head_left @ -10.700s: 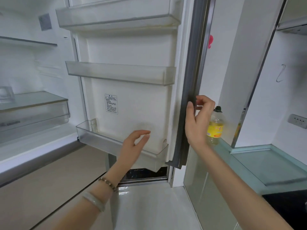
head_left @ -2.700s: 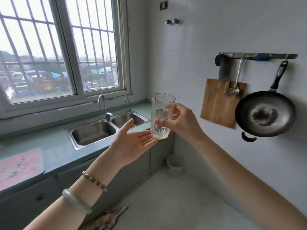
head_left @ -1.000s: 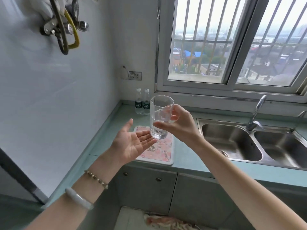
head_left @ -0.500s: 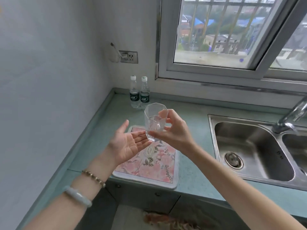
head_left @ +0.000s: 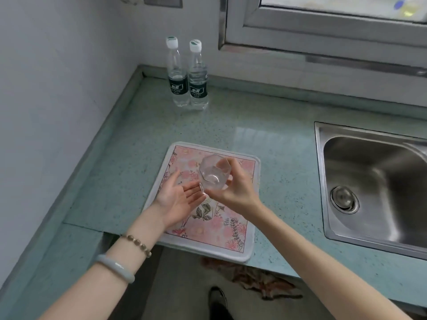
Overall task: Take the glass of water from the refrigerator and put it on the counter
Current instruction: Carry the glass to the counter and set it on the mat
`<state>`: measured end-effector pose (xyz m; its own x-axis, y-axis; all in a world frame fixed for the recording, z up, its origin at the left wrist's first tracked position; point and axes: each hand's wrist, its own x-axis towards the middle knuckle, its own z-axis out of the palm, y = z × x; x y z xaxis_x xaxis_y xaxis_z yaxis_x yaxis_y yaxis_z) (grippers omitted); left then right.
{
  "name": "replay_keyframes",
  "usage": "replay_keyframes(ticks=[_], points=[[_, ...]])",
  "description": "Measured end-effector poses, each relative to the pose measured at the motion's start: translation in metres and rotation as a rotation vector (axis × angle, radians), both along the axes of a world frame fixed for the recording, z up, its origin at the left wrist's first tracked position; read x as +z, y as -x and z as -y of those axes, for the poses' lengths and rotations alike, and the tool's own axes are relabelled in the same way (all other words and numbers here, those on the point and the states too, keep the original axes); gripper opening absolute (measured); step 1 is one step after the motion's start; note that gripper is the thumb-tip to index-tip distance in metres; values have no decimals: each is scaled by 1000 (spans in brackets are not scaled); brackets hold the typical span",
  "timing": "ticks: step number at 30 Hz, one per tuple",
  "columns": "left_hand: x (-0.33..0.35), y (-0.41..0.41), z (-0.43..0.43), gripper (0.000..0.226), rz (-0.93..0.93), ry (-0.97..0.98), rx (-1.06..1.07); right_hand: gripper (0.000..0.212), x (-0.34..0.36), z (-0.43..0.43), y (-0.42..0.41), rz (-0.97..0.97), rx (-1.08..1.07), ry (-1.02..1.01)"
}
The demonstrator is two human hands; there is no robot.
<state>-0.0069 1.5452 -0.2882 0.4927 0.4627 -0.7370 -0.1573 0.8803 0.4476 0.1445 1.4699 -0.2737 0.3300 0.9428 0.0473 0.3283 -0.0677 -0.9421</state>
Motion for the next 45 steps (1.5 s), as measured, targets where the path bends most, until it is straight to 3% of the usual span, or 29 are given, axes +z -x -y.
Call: replay_keyframes(ticks=[21, 33, 40, 45], points=[[-66, 1, -11, 69, -130, -223, -2, 49, -50, -17, 6, -17, 33, 112], [-66, 5, -11, 74, -51, -206, 3, 51, -56, -19, 4, -49, 87, 146], [-47, 9, -7, 69, -59, -301, -63, 63, -45, -16, -3, -83, 167, 285], [-21, 19, -3, 65, -73, -445, -92, 90, -17, -2, -9, -80, 141, 251]])
